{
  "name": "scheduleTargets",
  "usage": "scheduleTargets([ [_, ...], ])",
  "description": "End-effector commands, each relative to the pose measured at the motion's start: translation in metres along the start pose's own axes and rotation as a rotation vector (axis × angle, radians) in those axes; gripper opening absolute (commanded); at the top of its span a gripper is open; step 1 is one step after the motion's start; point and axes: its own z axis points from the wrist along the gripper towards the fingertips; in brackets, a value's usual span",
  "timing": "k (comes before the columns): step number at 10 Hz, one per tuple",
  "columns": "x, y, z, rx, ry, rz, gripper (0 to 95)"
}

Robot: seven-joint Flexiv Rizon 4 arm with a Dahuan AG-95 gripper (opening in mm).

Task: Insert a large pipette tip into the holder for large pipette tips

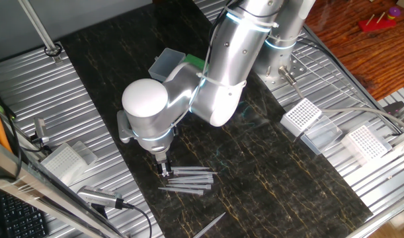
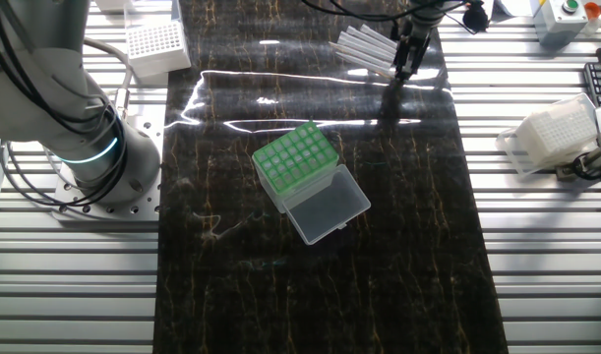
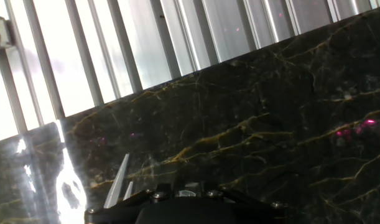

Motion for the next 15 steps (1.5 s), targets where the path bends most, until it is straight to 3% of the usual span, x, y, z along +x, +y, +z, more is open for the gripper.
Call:
scheduleTargets([
  [1,0.0,0.0,0.003,0.0,-0.001,0.001,19.0],
  [3,0.002,-0.001,0.008,-0.003,-0.004,0.001,19.0],
  [4,0.001,0.0,0.007,-0.004,-0.001,0.004,0.0],
  [8,-0.001,0.002,0.002,-0.01,-0.007,0.004,0.0],
  [10,-0.004,0.005,-0.017,-0.02,-0.009,-0.006,0.0],
  [12,-0.005,0.008,-0.065,-0.021,0.023,-0.034,0.0],
  [15,0.0,0.011,-0.094,-0.016,0.035,-0.045,0.0],
])
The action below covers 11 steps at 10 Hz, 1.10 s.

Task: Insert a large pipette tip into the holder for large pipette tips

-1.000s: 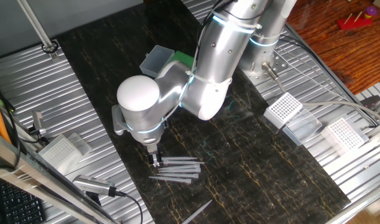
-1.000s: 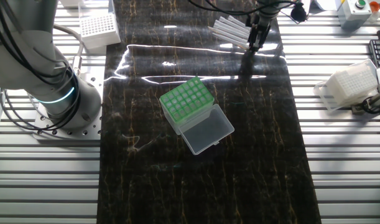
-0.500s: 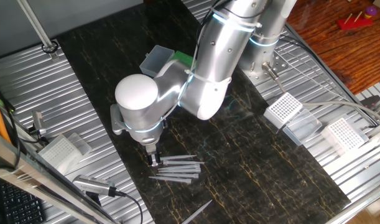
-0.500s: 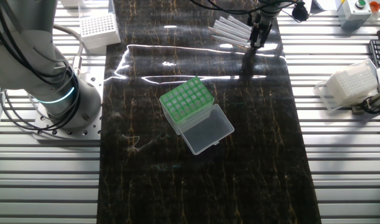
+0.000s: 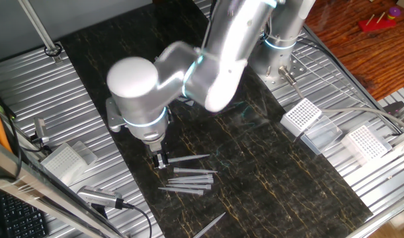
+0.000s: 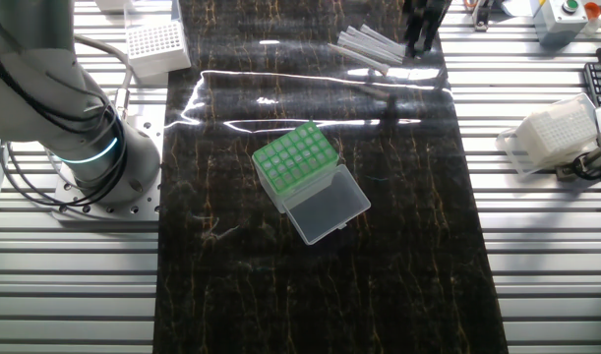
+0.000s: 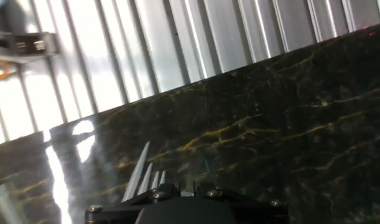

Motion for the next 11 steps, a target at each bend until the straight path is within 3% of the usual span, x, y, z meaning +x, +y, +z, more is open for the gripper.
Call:
scheduleTargets([
  [1,0.002,0.002,-0.009,-0.001,-0.003,-0.002,0.0],
  [3,0.007,0.003,-0.021,0.002,0.006,-0.005,0.0],
  [6,0.024,-0.003,-0.054,0.008,0.042,-0.046,0.0],
  [11,0.045,-0.047,-0.1,0.013,0.09,-0.149,0.0],
])
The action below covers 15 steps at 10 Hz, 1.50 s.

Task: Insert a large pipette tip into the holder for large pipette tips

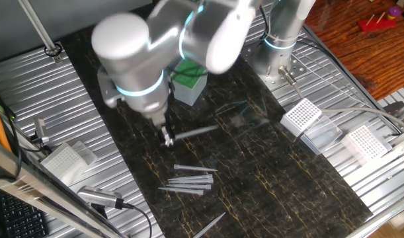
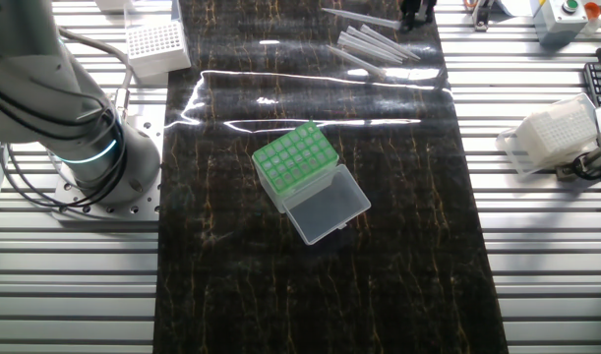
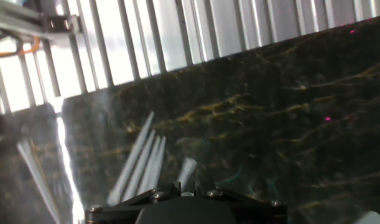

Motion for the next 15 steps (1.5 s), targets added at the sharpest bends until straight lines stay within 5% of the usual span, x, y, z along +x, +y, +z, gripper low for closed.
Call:
scheduleTargets([
  [1,0.014,-0.027,-0.023,0.004,0.027,-0.067,0.0],
  [8,0.043,-0.079,-0.054,0.027,0.043,-0.226,0.0],
  [10,0.053,-0.069,-0.061,0.028,0.031,-0.191,0.0],
  [11,0.059,-0.062,-0.065,0.055,0.0,-0.203,0.0],
  [14,0.063,-0.058,-0.068,0.057,-0.016,-0.185,0.0],
  [15,0.063,-0.058,-0.068,0.059,-0.046,-0.18,0.0],
])
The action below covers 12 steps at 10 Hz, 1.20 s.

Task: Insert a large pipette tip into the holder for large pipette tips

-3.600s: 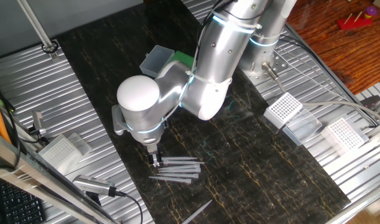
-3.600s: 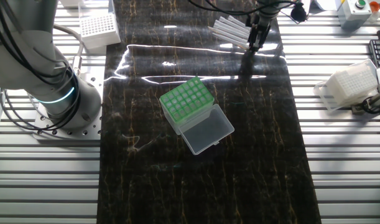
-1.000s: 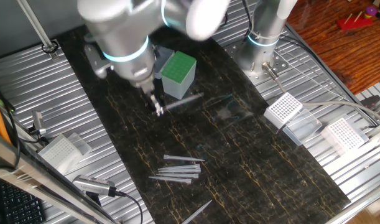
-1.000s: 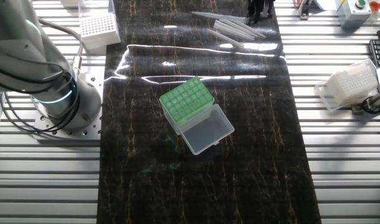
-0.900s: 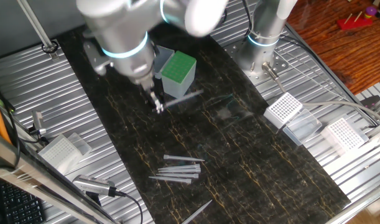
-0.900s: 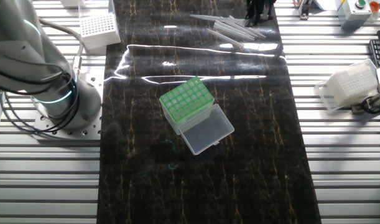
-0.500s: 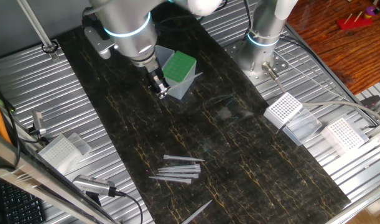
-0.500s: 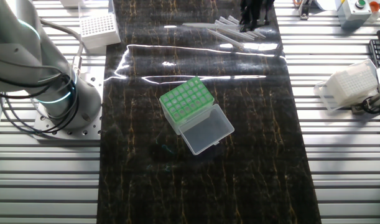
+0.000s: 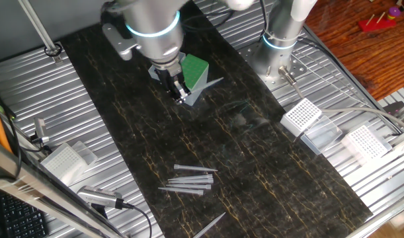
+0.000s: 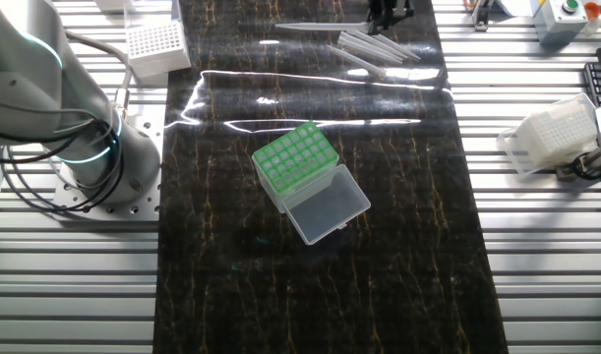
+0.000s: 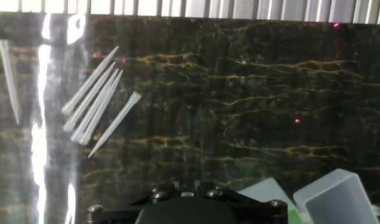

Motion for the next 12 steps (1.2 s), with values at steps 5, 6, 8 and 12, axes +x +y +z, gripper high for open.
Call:
scheduleTargets([
  [5,-0.001,0.0,-0.001,0.023,-0.106,-0.013,0.0],
  [6,-0.001,0.0,-0.001,0.024,-0.108,-0.014,0.0],
  [8,-0.001,0.0,-0.001,0.021,-0.109,-0.014,0.0],
  [12,-0.013,-0.01,0.004,0.016,-0.102,-0.014,0.0],
])
